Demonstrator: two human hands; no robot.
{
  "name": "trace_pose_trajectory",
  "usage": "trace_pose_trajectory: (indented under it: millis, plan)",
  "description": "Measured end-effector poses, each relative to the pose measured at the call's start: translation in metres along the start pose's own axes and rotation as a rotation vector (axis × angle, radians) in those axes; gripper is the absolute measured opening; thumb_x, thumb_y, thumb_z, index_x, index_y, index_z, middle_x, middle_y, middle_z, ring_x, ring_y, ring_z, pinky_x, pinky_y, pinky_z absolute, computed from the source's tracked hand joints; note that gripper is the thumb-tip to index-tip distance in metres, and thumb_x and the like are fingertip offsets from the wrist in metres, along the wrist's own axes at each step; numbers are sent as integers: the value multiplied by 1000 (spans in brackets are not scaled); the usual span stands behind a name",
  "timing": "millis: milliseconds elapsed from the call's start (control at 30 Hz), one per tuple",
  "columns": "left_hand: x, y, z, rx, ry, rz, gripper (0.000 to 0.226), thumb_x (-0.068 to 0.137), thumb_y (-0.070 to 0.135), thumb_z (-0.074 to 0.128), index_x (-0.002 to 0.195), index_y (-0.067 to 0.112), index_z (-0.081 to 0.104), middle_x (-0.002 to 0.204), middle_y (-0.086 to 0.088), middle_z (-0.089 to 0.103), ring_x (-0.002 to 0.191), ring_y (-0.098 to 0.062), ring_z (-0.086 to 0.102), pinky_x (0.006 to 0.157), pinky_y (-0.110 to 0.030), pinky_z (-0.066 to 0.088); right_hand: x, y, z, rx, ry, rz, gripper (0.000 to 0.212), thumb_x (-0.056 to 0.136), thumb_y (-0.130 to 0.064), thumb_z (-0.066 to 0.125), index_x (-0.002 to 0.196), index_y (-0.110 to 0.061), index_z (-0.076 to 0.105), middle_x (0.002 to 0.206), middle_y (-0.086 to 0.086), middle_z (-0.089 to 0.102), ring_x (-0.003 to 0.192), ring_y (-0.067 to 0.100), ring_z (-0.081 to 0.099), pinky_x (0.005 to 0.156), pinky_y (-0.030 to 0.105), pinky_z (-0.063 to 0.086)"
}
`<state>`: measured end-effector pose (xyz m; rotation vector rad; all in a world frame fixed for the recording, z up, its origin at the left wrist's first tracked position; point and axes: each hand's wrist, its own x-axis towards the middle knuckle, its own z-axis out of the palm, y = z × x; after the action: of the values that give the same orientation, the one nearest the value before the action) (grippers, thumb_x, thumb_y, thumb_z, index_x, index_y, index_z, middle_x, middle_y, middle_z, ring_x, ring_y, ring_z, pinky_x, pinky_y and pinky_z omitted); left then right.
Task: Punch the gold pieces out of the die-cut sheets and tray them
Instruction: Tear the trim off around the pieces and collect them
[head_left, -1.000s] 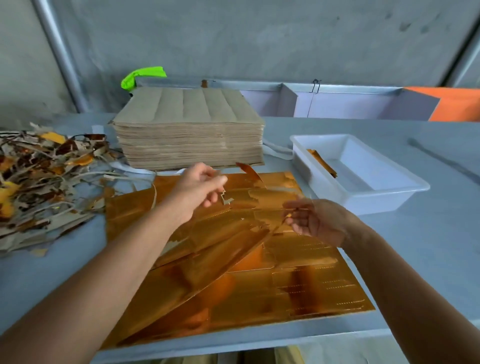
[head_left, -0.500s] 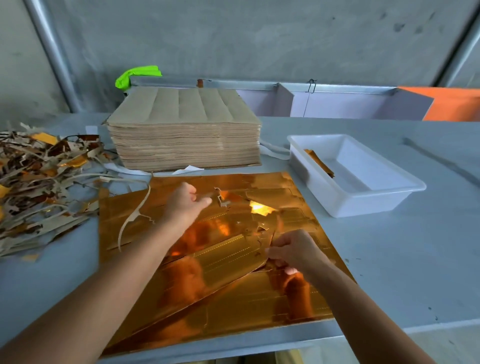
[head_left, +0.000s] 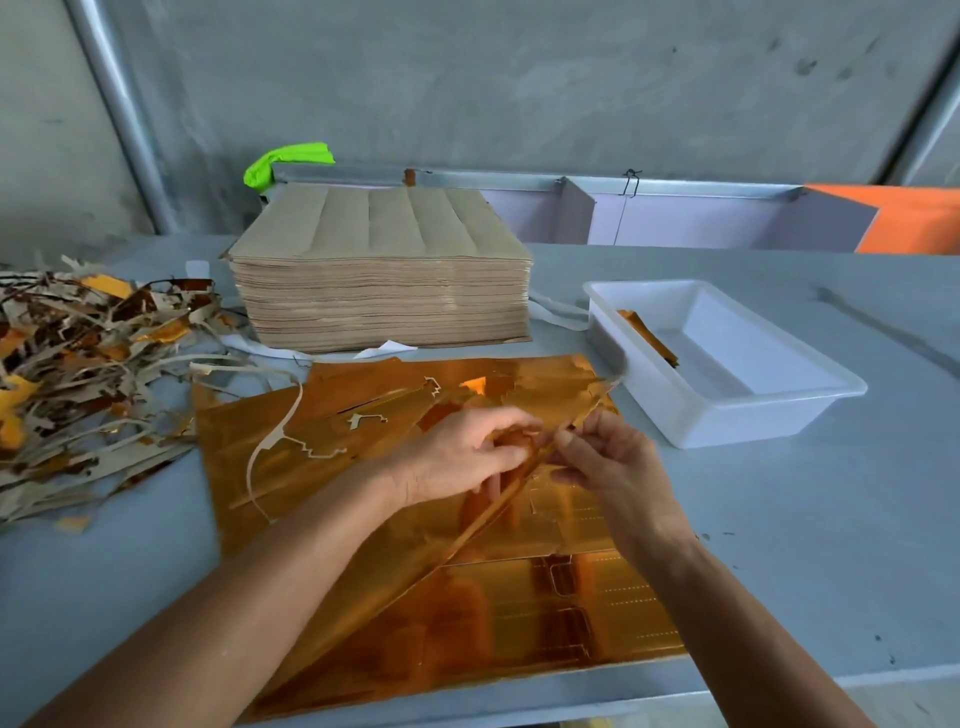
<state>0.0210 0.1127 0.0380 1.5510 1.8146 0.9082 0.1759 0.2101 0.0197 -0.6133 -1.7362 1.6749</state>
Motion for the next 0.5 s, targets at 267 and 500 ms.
trace_pose_trajectory:
  millis: [267,500]
  plan:
    - [3,0,-3,-20,234,27,25,88,4,63,104,22,66,91,2,69,80,-7,66,72,-21,55,2,-10,9,123,3,-16,14,78,-7,72,90,-9,66,92,13,72,81,21,69,66,26,54]
    - [3,-2,3,-150,292,-12,20,95,7,53,106,13,69,82,-7,69,65,-5,64,62,-17,53,-3,11,37,-255,-20,175,22,84,-12,69,103,-15,59,93,2,67,76,16,69,58,23,56]
